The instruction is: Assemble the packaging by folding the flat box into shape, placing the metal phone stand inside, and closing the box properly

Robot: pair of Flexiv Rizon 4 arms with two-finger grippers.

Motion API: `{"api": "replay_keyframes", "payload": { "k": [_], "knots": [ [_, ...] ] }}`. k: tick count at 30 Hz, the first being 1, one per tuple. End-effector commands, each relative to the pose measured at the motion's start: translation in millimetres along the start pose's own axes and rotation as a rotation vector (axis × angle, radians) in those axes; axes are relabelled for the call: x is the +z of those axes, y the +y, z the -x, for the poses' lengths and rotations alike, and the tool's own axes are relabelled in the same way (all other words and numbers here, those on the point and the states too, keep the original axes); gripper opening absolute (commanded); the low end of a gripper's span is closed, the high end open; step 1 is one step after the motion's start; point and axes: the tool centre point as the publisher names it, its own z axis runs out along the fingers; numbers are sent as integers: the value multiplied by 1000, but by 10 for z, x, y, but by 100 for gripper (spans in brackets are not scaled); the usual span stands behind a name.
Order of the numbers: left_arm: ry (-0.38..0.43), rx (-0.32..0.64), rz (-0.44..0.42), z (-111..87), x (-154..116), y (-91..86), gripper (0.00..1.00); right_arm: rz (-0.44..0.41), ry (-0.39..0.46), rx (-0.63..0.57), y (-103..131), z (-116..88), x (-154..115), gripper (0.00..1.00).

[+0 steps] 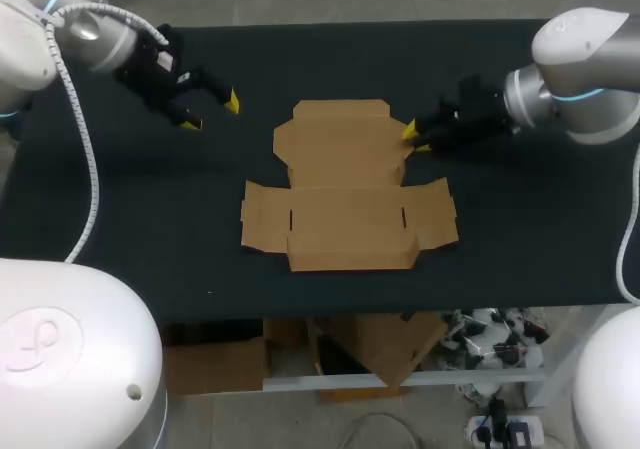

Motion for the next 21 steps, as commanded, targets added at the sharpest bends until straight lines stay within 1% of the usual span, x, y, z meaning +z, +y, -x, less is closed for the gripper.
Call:
{"api": "replay_keyframes", "payload": {
  "k": [1,9,21],
  "knots": [
    [3,1,2,15,1,4,100,12,17,0,-18,11,31,37],
    [3,0,2,31,-8,16,100,21,44,9,-38,12,107,40],
    [4,2,4,43,-12,32,100,38,61,5,-32,0,138,41]
  ]
}}
